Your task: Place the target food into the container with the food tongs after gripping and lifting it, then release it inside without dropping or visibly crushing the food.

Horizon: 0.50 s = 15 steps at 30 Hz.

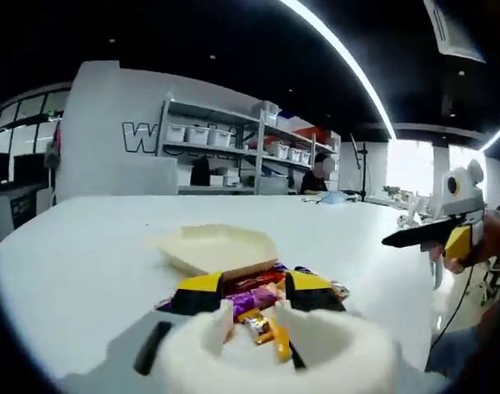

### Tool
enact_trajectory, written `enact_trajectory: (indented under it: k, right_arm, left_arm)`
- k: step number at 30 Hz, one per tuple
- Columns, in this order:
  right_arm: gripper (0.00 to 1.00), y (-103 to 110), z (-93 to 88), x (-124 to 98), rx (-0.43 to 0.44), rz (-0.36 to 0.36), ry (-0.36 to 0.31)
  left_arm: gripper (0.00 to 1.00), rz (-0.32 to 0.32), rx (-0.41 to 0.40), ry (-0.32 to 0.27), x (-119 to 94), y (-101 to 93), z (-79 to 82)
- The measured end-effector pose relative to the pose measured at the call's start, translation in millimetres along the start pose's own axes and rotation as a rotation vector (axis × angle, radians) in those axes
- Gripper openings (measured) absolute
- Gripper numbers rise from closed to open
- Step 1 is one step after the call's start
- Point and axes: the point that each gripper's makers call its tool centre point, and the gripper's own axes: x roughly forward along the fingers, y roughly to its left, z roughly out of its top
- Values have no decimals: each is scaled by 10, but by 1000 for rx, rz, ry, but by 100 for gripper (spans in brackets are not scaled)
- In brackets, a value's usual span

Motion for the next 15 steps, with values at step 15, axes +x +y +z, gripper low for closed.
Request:
enact_trajectory:
  k: [15]
  right_arm:
    - [86,-135,62,-20,27,-12,8]
  left_arm:
    - [28,45,308,128,341,206,-278]
